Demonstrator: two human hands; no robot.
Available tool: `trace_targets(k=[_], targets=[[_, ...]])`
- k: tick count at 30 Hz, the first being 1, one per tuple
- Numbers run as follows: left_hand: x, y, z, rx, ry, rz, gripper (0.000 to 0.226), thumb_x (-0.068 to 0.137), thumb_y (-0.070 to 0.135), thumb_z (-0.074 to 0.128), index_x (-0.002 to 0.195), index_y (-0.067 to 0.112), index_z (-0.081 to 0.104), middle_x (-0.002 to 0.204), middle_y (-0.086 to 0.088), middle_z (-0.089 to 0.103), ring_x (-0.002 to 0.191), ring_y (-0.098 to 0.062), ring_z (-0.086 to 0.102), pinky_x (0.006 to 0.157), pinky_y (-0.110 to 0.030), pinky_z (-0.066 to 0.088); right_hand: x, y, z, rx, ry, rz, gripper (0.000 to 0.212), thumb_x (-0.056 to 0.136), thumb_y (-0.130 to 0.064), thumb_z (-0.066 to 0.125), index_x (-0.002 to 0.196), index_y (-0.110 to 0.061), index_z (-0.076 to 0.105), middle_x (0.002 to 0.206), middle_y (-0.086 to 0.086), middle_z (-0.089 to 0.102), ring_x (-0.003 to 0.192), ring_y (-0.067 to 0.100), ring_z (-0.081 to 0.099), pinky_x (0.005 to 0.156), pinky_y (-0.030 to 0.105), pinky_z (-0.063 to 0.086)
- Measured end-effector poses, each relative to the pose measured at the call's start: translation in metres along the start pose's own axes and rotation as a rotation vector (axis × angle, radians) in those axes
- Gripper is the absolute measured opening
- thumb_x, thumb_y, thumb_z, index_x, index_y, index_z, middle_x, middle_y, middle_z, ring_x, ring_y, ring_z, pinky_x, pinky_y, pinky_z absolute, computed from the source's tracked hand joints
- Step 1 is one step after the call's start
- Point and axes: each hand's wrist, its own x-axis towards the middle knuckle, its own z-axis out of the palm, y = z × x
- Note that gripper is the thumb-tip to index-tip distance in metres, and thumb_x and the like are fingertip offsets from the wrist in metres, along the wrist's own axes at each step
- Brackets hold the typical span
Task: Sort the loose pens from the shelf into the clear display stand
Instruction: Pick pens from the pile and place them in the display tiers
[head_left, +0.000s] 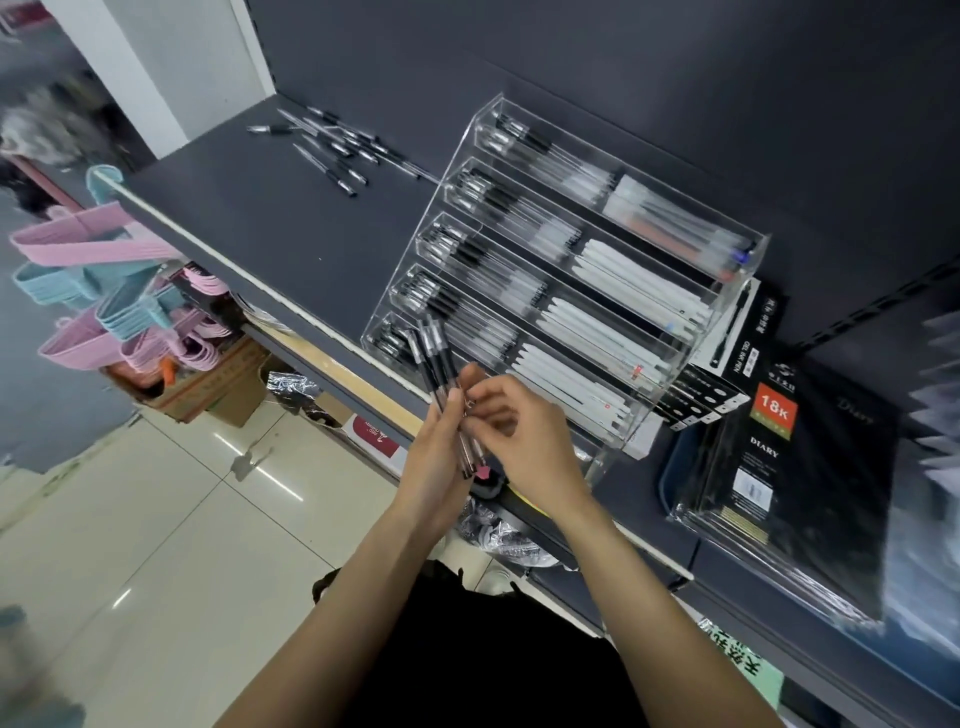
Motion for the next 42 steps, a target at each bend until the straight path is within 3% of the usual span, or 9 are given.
trace_targets(k=[4,10,17,21,25,29,31,34,42], targets=[[0.006,0.015,-0.030,0.088,0.181,0.101,0.025,0.102,0.026,0.037,0.113,0.022,0.059,0.104,0.004,0.068,0.100,-0.012,0.064,0.085,-0.029,0.052,0.031,0.007,0.000,-0.213,0.058,-0.041,0.019,0.084,-0.016,0.068,0.102,-0.017,0.066,0.092,-0.008,0.069,0.082,0.003,0.064,0.074,0.016,0.053],[0.007,0.029,-0.065,0.014,0.317,0.103,0.023,0.103,0.028,0.036,0.111,0.021,0.057,0.072,0.009,0.059,0.065,-0.006,0.053,0.069,-0.024,0.044,0.080,-0.001,0.021,-0.919,-0.011,-0.328,0.021,0.088,-0.013,0.062,0.109,-0.011,0.064,0.100,0.005,0.069,0.086,0.018,0.064,0.068,0.025,0.054],[0.004,0.037,-0.075,-0.079,0.353,0.091,0.025,0.104,0.024,0.033,0.113,0.013,0.054,0.060,0.006,0.028,0.047,-0.005,0.021,0.043,-0.017,0.020,0.090,-0.005,0.045,-1.150,-0.099,-0.407,0.023,0.092,0.000,0.049,0.110,-0.003,0.061,0.106,0.013,0.065,0.092,0.022,0.063,0.073,0.028,0.053],[0.003,0.040,-0.077,-0.112,0.377,0.071,0.027,0.102,0.032,0.039,0.112,0.015,0.057,0.061,0.007,0.020,0.047,-0.006,0.017,0.043,-0.019,0.016,0.088,0.002,0.048,-1.104,-0.094,-0.367,0.024,0.091,-0.003,0.052,0.111,-0.005,0.064,0.109,0.012,0.066,0.095,0.023,0.063,0.075,0.029,0.054],[0.004,0.037,-0.075,-0.126,0.365,0.089,0.028,0.103,0.031,0.034,0.109,0.018,0.058,0.065,0.006,0.040,0.055,-0.007,0.034,0.054,-0.020,0.028,0.066,-0.012,0.047,-0.679,-0.050,-0.287,0.027,0.094,-0.015,0.052,0.120,-0.013,0.062,0.114,0.003,0.066,0.088,0.011,0.062,0.071,0.012,0.045],[0.003,0.034,-0.061,-0.133,0.297,0.109,0.030,0.103,0.030,0.031,0.112,0.019,0.059,0.103,0.001,0.064,0.087,-0.012,0.062,0.070,-0.025,0.052,0.028,-0.033,0.065,-0.355,-0.155,-0.234,0.023,0.092,-0.029,0.057,0.113,-0.022,0.065,0.098,-0.008,0.070,0.079,0.004,0.061,0.065,0.013,0.049],[0.000,0.033,-0.053,-0.157,0.253,0.090,0.031,0.103,0.030,0.031,0.115,0.022,0.059,0.112,0.004,0.063,0.087,-0.010,0.061,0.067,-0.022,0.053,0.022,-0.033,0.070,-0.270,-0.156,-0.183,0.020,0.089,-0.025,0.063,0.109,-0.022,0.066,0.091,-0.007,0.070,0.079,0.004,0.063,0.071,0.020,0.052],[0.000,0.031,-0.050,-0.158,0.216,0.075,0.033,0.103,0.032,0.030,0.121,0.025,0.057,0.120,0.006,0.063,0.091,-0.010,0.064,0.070,-0.022,0.053,0.026,-0.028,0.065,-0.126,-0.186,-0.061,0.020,0.085,-0.017,0.068,0.105,-0.021,0.066,0.088,-0.008,0.069,0.077,-0.002,0.061,0.071,0.009,0.048],[0.008,0.025,-0.045,0.008,0.260,0.064,0.034,0.103,0.031,0.032,0.127,0.020,0.055,0.119,0.000,0.064,0.111,-0.013,0.061,0.088,-0.026,0.051,0.044,-0.015,0.031,-0.127,-0.072,-0.010,0.014,0.083,-0.014,0.068,0.096,-0.020,0.071,0.081,-0.010,0.069,0.075,0.001,0.063,0.067,0.009,0.049]])
